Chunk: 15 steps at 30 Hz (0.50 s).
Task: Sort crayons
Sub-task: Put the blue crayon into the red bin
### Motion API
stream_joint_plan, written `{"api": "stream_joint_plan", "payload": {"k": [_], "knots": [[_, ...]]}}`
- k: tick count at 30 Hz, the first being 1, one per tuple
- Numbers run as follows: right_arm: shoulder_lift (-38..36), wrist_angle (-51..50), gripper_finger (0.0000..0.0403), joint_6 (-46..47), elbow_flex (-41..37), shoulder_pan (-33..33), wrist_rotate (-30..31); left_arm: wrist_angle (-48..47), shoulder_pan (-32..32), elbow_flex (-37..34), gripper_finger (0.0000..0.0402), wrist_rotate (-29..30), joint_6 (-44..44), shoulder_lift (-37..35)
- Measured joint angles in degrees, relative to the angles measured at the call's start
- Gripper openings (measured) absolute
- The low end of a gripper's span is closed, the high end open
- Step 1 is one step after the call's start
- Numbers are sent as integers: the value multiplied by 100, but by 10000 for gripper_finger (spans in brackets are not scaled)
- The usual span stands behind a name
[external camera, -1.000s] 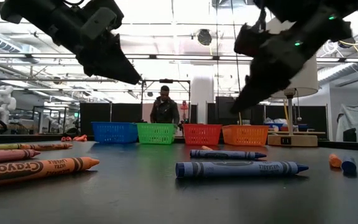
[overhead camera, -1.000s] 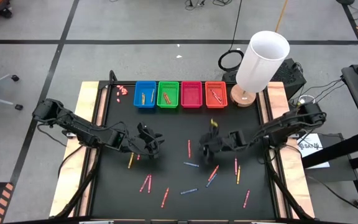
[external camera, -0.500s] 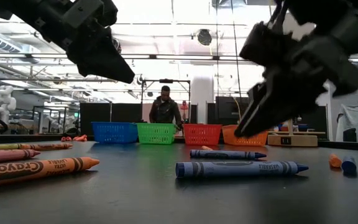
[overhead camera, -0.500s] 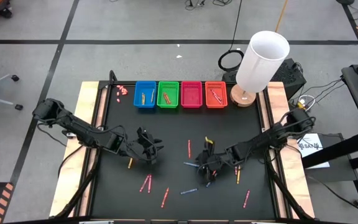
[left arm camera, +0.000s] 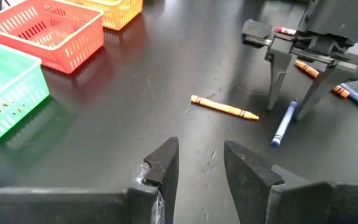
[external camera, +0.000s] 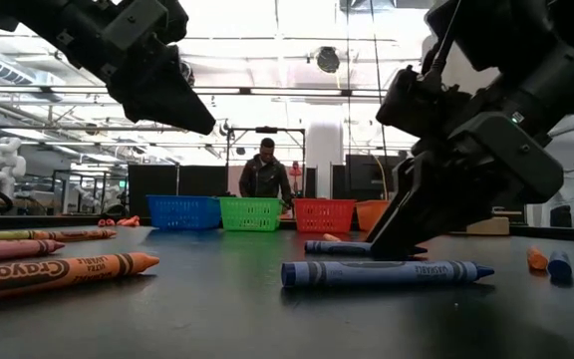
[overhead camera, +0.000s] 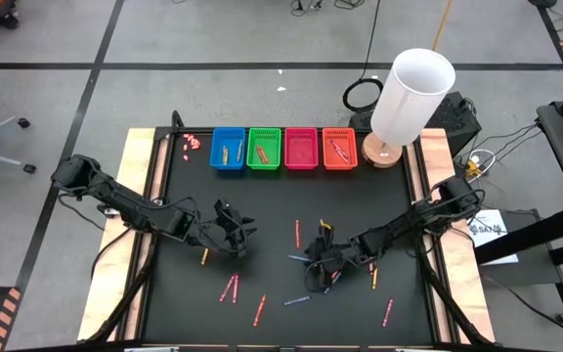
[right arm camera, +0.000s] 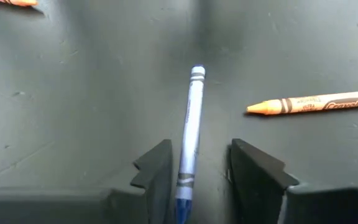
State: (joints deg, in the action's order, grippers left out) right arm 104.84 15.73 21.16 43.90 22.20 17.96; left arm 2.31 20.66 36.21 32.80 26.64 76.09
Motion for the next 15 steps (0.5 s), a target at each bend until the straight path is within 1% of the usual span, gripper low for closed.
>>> {"api": "stream_joint_plan", "payload": {"k": [4,11,13,15], "knots": [[7,0,108,-93,0,-2,4,2,0,0,125,26,3,0],[15,-23,19,-256,2,-7,1,2,0,0,125,44,0,0],[15,-29,7,-271,2,-6,0,-55,0,0,125,46,-1,0],[17,-20,8,-281,0,2,0,-239,0,0,125,44,-2,0]]}}
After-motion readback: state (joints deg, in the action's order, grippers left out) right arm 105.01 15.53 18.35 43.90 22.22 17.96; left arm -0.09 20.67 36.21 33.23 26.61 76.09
